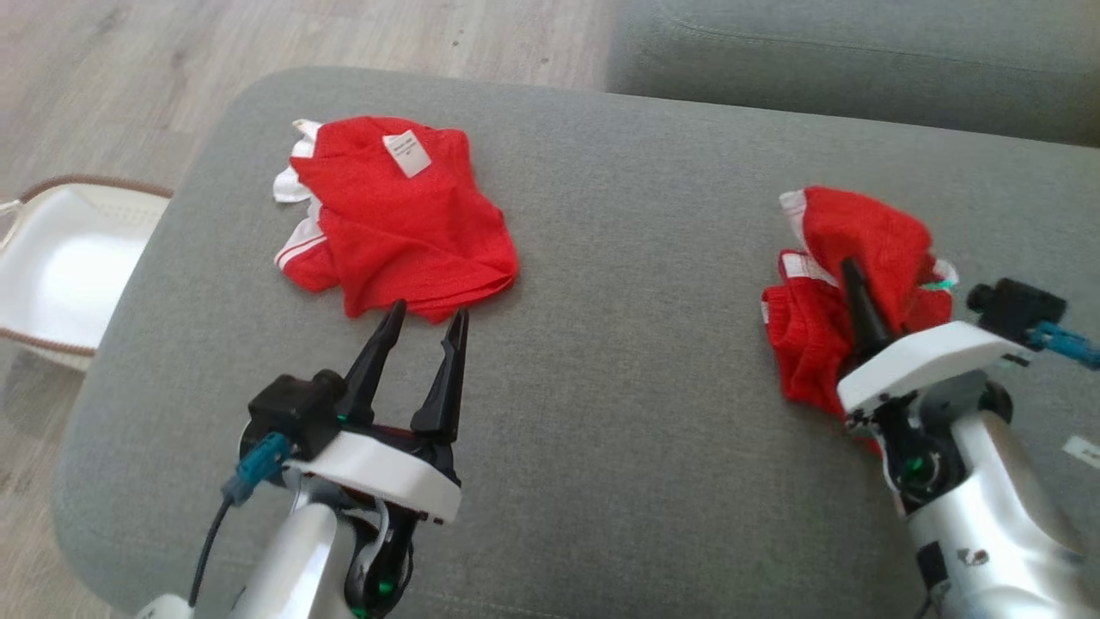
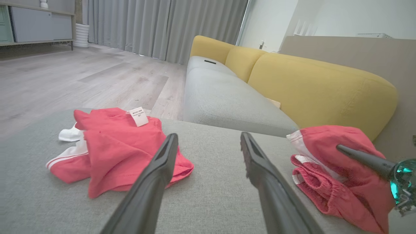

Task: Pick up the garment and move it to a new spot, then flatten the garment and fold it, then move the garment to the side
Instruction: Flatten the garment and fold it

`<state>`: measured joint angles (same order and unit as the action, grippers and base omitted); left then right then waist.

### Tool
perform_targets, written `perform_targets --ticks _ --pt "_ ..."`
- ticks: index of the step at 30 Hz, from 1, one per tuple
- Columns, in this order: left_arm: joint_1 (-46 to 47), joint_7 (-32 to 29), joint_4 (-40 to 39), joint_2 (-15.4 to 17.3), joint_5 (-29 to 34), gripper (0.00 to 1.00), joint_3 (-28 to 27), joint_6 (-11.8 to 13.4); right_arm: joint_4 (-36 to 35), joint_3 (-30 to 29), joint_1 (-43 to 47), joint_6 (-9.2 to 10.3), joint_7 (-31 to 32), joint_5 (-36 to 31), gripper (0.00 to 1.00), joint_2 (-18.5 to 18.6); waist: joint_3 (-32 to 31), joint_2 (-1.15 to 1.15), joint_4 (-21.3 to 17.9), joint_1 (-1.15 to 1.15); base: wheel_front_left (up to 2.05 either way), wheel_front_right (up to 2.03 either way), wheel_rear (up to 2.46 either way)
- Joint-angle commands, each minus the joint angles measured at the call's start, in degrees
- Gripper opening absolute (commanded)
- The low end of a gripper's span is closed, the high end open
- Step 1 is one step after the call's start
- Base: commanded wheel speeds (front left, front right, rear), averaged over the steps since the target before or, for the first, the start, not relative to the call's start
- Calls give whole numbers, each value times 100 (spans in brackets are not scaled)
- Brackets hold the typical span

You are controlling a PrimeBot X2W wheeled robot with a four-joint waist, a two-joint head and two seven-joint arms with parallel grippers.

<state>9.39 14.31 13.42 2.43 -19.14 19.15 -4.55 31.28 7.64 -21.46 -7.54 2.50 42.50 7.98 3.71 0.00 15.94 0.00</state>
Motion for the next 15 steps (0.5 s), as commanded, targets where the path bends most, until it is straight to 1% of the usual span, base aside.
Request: perform_targets --ticks 1,2,3,7,8,9,15 --pt "111 69 -165 44 15 100 -221 -14 -78 367 -217 5 -22 29 0 79 34 0 80 0 0 0 0" --pt "112 69 -163 44 16 100 -216 -16 -32 506 -236 5 -6 15 0 120 41 0 98 0 0 0 0" --pt "112 69 -163 44 16 100 -216 -16 -32 506 -236 5 -6 15 0 120 41 0 98 0 0 0 0" --pt "125 69 -162 44 4 100 -232 -6 83 1105 -283 5 21 -18 0 264 76 0 143 0 0 0 0" --pt "128 69 -163 44 -1 100 -237 -2 110 1254 -290 5 18 -42 27 306 83 0 144 0 0 0 0" --pt "131 69 -163 44 -5 100 -240 3 137 1424 -298 5 16 -93 100 358 86 0 144 0 0 0 0" --pt "157 69 -137 44 -18 100 -259 25 145 2399 -388 5 -215 -283 100 581 49 0 84 0 0 0 0"
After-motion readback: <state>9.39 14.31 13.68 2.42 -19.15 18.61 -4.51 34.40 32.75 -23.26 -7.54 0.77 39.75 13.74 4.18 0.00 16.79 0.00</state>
